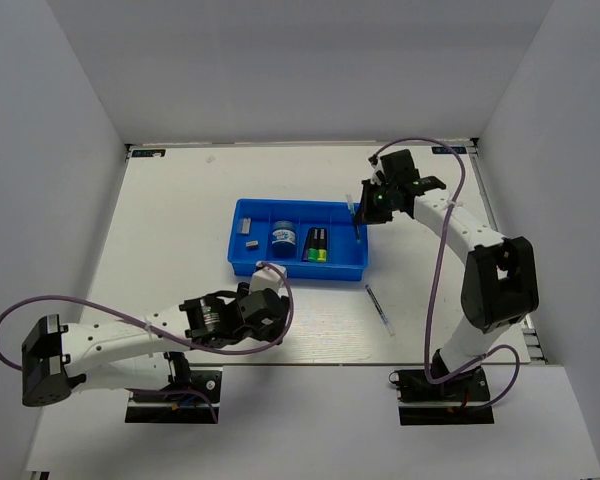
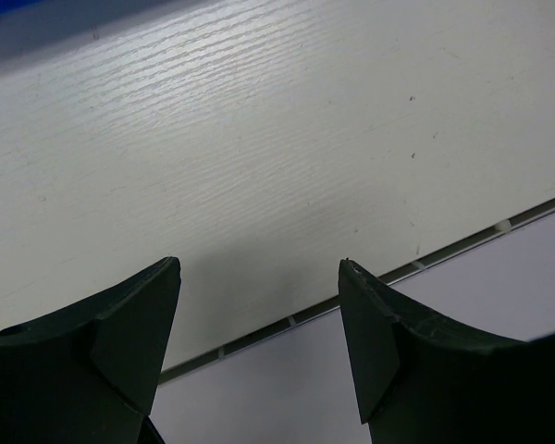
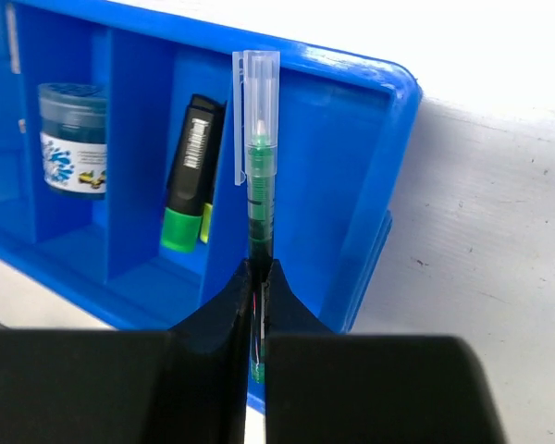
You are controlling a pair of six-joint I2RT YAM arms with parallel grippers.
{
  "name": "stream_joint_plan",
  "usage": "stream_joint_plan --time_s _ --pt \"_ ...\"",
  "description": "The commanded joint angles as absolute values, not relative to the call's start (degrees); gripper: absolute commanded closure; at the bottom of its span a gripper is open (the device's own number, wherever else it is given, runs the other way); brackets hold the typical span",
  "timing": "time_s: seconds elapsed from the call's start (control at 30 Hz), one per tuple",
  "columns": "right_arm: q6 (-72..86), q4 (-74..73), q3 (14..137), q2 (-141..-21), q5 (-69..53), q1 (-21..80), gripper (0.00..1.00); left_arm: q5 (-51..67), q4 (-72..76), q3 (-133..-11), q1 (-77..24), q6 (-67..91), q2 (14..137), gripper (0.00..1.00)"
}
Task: Sort the stationery into containers
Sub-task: Place the stationery into the container, then grab a piece of stationery with the right arm
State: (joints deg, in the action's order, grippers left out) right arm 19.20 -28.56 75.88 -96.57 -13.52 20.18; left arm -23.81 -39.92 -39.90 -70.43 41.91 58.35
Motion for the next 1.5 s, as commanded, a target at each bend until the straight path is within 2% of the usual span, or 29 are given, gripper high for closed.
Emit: stream_joint_plan --time_s 0.0,0.1,0.17,0.2,0.23,0.33,0.47,0.5,0.53,0.57,0.6,0.63,0.7,0.87,0.93,1.07,1.2,1.47 --pt "21.4 -28.6 77.3 -97.6 -10.1 21.3 1.0 -25.1 -38.3 -42.9 -71.3 41.4 59.2 0.21" --pt "20.6 -29.9 78.3 -99.2 -11.9 22.2 0.99 -25.0 -37.9 -44.4 -71.4 40.9 60.3 0.21" --pt "20.0 -30.0 78.6 -99.6 -13.4 22.2 0.85 -25.1 -37.5 -45.2 -71.3 40.4 61.4 0.21" --pt "19.9 -30.3 78.6 -99.5 -13.6 22.7 0.68 -25.1 -37.4 -45.9 -71.4 40.3 61.6 0.21" --pt "19.3 -30.6 78.6 -99.2 -14.0 22.7 0.6 -25.1 -37.4 -46.1 -71.4 40.1 61.8 0.21" --pt "18.1 -30.2 77.4 -96.8 -14.3 22.9 0.53 -25.0 -37.1 -47.8 -71.3 39.1 63.2 0.21" --pt "16.2 -30.0 75.3 -92.4 -13.7 23.0 0.54 -24.8 -37.5 -49.4 -71.3 38.4 64.4 0.21" --pt "14.3 -29.1 74.6 -89.7 -13.3 23.0 0.61 -24.8 -37.5 -49.6 -71.4 38.2 64.5 0.21" --pt "13.4 -29.3 73.7 -88.7 -13.1 23.0 0.61 -24.8 -37.6 -49.5 -71.4 38.2 64.6 0.21" --pt "12.1 -29.7 73.2 -87.0 -13.2 23.1 0.82 -25.0 -37.8 -49.5 -71.5 38.2 64.4 0.21" --pt "8.3 -31.3 73.0 -86.2 -13.4 23.4 0.94 -25.1 -38.2 -49.5 -71.5 38.3 64.0 0.21" --pt "6.7 -33.7 72.3 -84.9 -13.5 23.1 1.0 -25.3 -38.8 -49.3 -71.4 38.4 63.5 0.21" --pt "0.4 -36.7 70.6 -82.1 -13.4 23.1 1.0 -26.1 -39.4 -48.7 -71.5 38.5 61.5 0.21" --pt "-8.6 -39.8 55.4 -71.9 -14.2 23.8 1.0 -27.9 -41.4 -46.0 -71.4 39.1 57.7 0.21" --pt "-9.0 -39.2 49.2 -69.7 -12.9 24.5 0.84 -28.3 -41.9 -45.5 -71.5 39.2 56.3 0.21" --pt "-7.1 -36.7 42.8 -67.9 -11.0 25.4 0.67 -28.7 -42.5 -44.4 -71.4 39.7 55.5 0.21" --pt "-3.3 -31.8 39.6 -68.9 -9.1 26.3 0.6 -28.4 -42.6 -43.1 -71.4 40.8 54.2 0.22" --pt "1.2 -27.2 38.7 -74.0 -6.8 27.7 0.57 -29.0 -42.3 -40.6 -71.5 41.9 52.1 0.22"
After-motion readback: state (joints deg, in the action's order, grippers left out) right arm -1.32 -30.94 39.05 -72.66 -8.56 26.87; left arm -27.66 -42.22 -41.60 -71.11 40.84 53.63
